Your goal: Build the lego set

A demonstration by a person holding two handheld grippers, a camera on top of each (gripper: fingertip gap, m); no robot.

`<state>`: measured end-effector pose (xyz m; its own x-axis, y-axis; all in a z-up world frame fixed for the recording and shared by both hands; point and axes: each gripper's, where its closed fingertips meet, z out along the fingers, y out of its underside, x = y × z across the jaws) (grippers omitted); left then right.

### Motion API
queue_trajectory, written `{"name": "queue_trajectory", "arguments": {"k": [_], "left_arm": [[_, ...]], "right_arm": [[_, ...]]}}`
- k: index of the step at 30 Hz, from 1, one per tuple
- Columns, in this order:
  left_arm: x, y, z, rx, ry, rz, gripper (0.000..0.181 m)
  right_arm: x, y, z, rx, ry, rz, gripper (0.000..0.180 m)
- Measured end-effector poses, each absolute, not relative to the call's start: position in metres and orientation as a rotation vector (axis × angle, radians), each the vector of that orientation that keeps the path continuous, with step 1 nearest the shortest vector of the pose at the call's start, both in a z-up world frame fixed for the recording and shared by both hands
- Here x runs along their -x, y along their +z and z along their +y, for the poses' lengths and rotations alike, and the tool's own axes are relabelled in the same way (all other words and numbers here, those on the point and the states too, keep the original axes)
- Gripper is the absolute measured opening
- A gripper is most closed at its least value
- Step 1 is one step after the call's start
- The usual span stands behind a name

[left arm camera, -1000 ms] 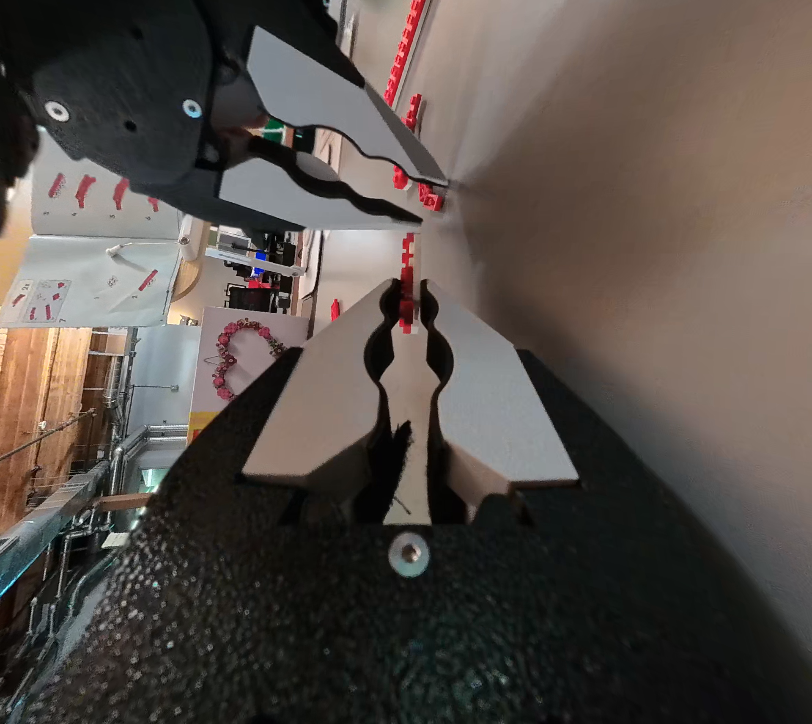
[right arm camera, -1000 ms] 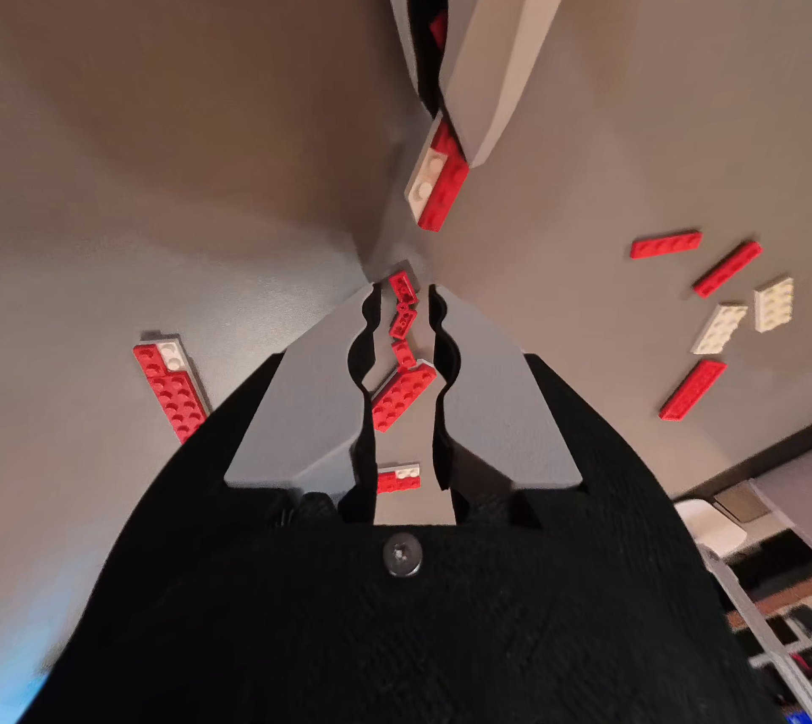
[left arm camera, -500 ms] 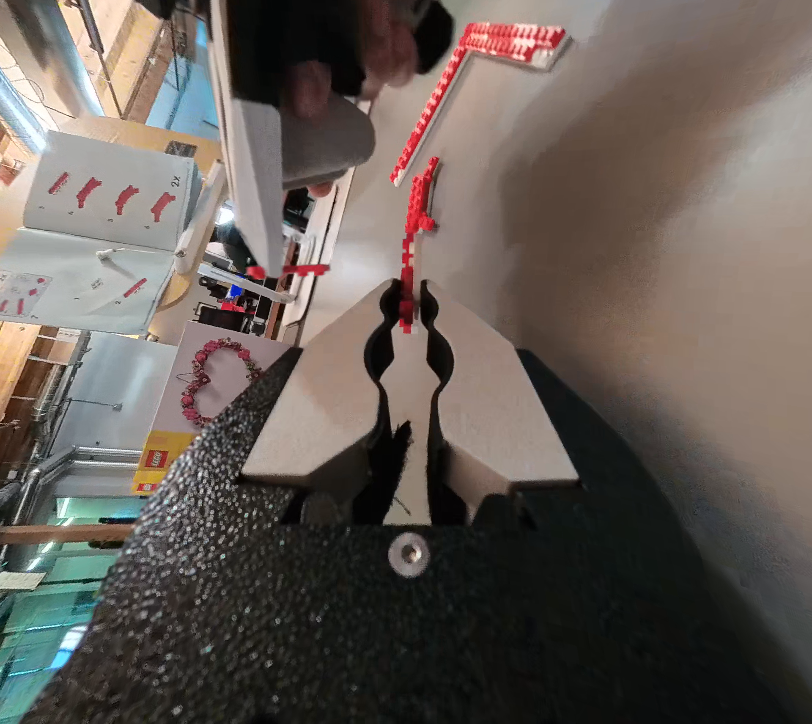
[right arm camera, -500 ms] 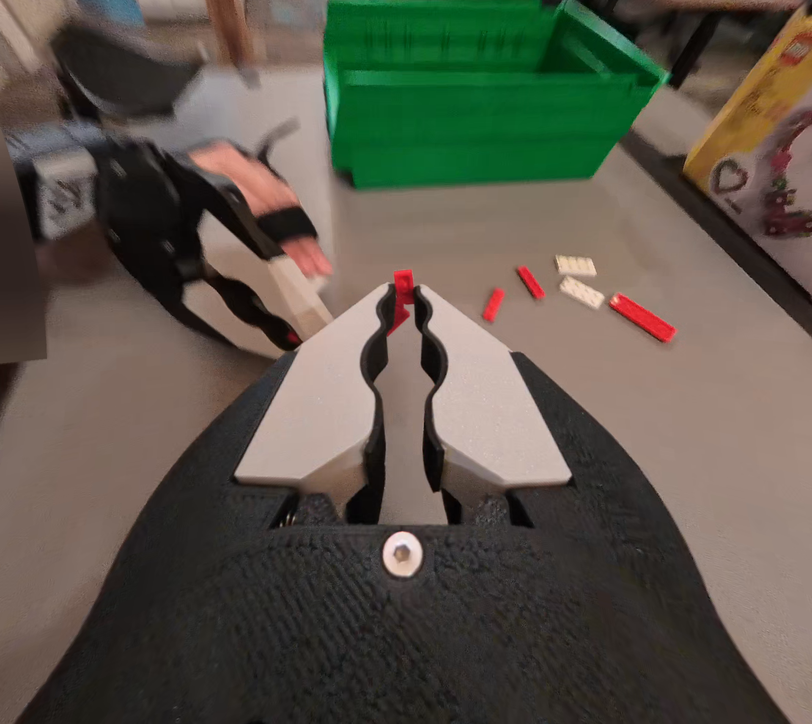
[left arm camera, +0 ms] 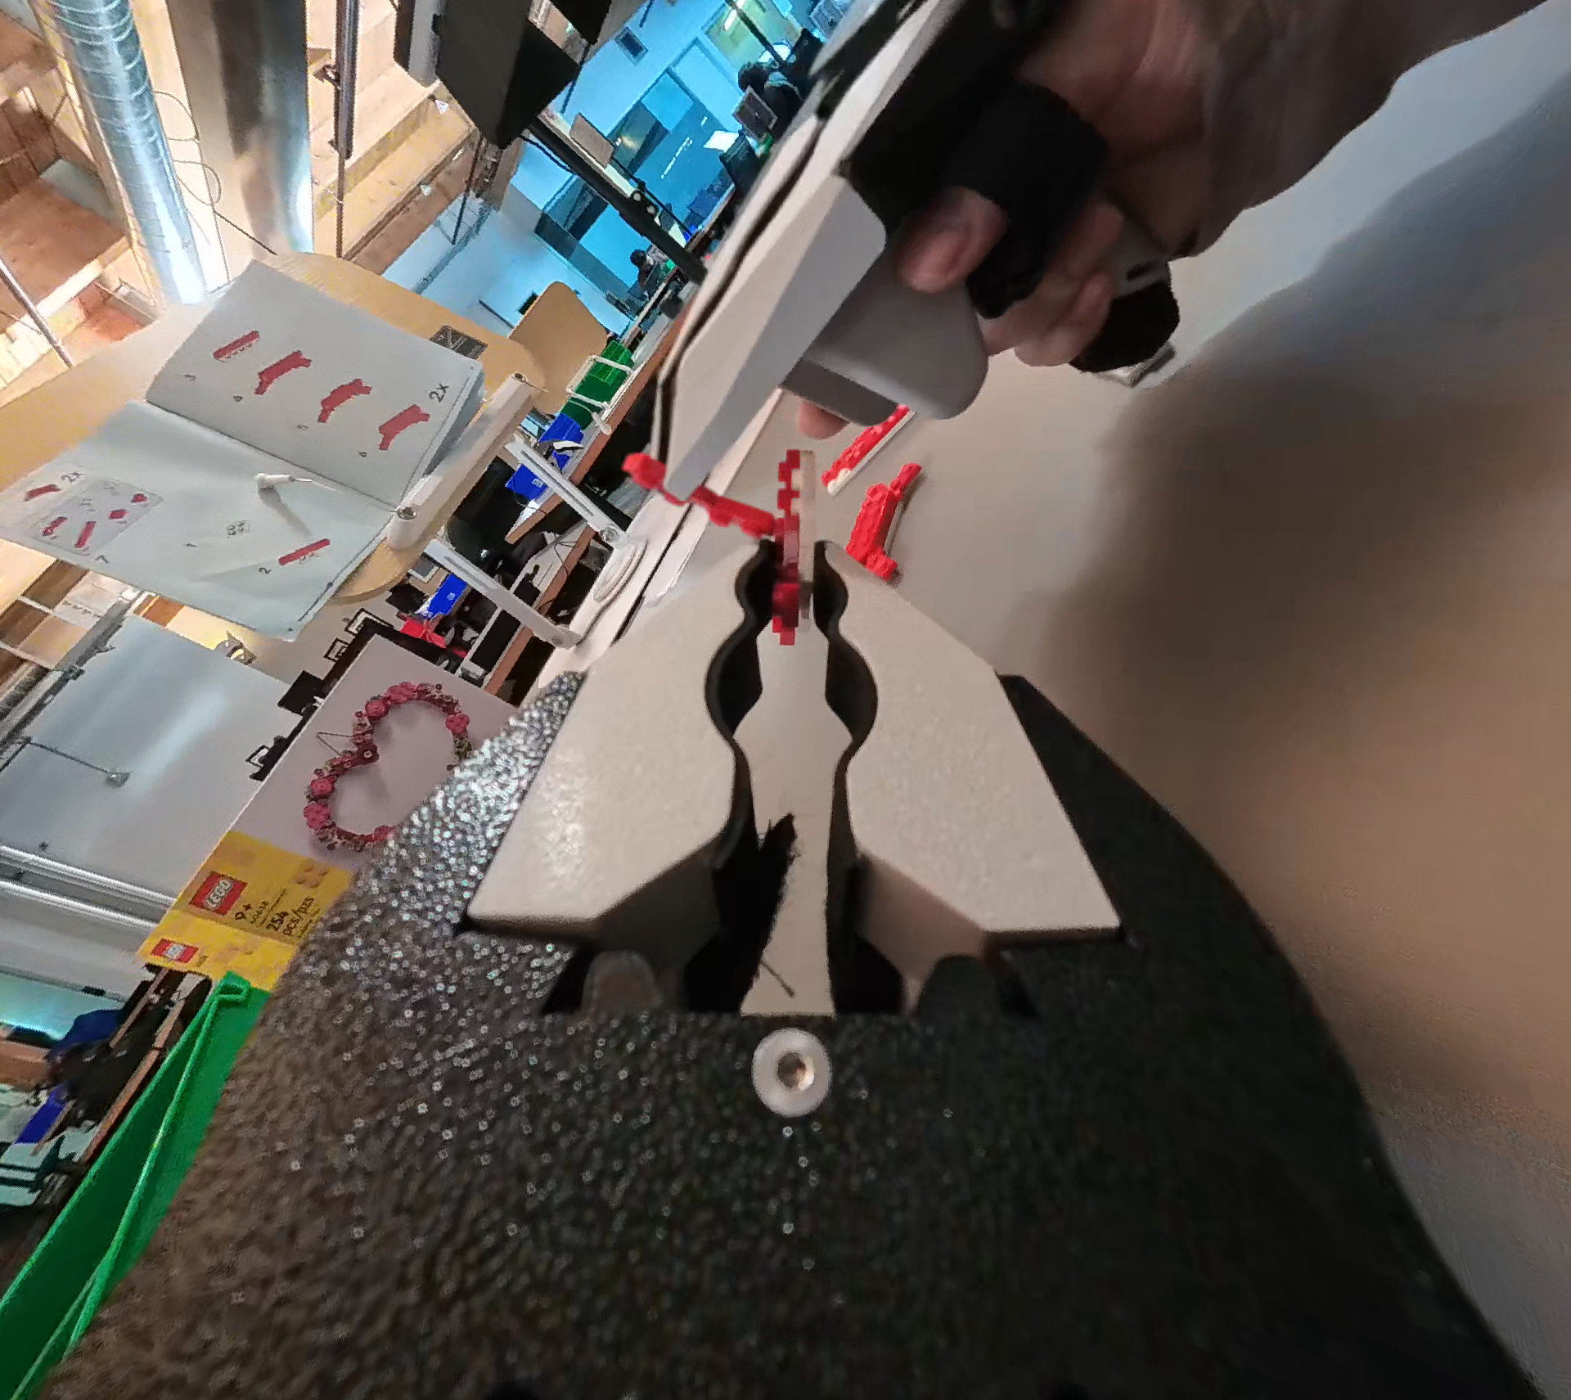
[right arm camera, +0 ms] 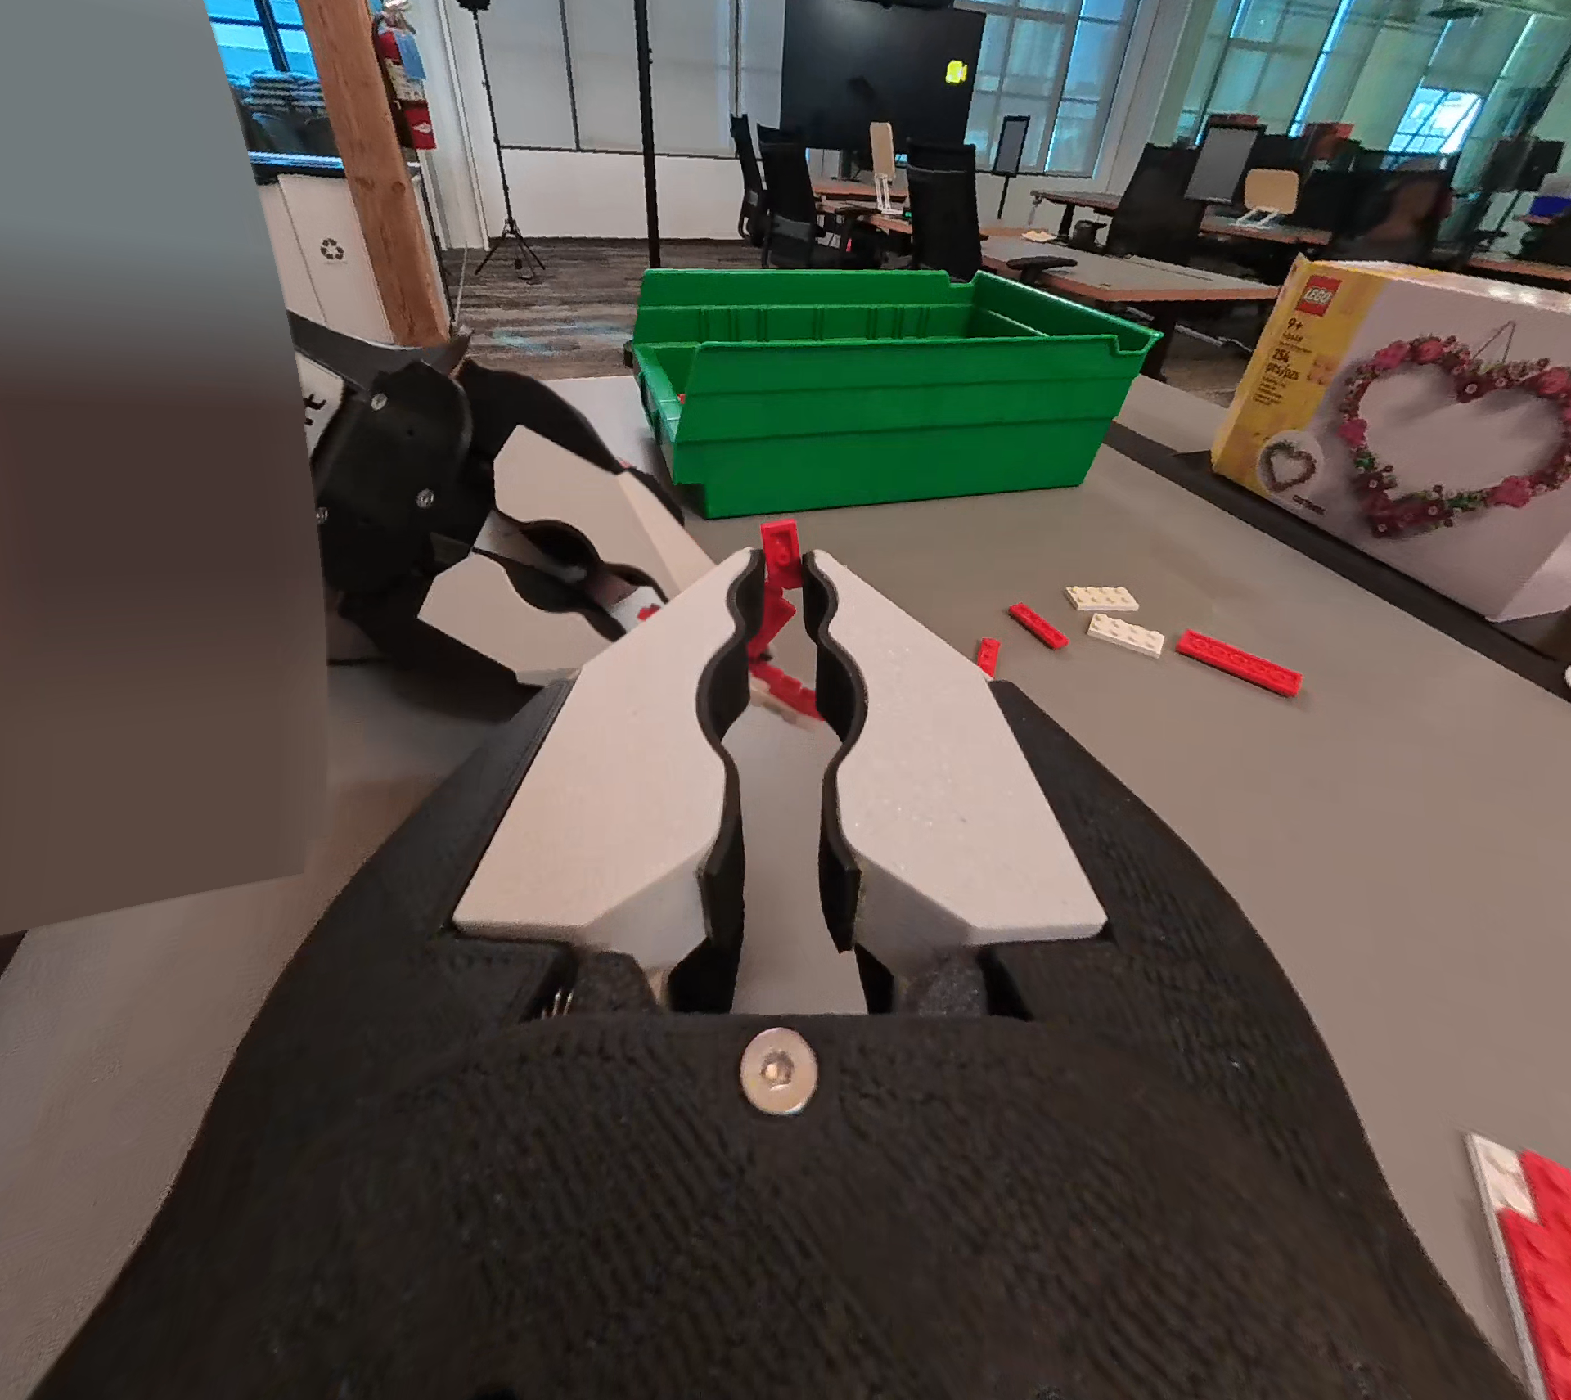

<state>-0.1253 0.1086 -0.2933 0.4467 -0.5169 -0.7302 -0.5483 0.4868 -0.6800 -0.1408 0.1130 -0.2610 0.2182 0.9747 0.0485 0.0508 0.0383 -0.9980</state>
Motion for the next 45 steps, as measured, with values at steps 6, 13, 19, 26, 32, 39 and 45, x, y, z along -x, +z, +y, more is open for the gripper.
{"name": "queue_trajectory", "arguments": {"k": [6,13,19,26,32,39,45], "left_arm": [[0.129,-0.292,0.112,1.148,0.045,1.159,0.007],[0.133,-0.293,0.116,1.154,0.083,1.158,0.007],[0.139,-0.303,0.123,1.177,0.206,1.204,0.007],[0.153,-0.309,0.134,1.237,0.305,1.200,0.006],[0.148,-0.314,0.131,1.229,0.308,1.244,0.006],[0.144,-0.319,0.128,1.223,0.300,1.282,0.006],[0.143,-0.320,0.126,1.222,0.299,1.292,0.006]], "right_arm": [[0.132,-0.261,0.112,1.291,0.992,-1.086,0.007],[0.124,-0.266,0.114,1.305,0.949,-1.088,0.007],[0.121,-0.278,0.115,1.344,0.861,-1.149,0.009],[0.100,-0.301,0.122,1.635,0.777,-1.214,0.023],[0.074,-0.345,0.059,1.738,0.767,-1.705,0.030],[0.061,-0.371,0.043,1.701,0.651,-1.927,0.028],[0.065,-0.373,0.041,1.686,0.646,-2.016,0.006]]}}
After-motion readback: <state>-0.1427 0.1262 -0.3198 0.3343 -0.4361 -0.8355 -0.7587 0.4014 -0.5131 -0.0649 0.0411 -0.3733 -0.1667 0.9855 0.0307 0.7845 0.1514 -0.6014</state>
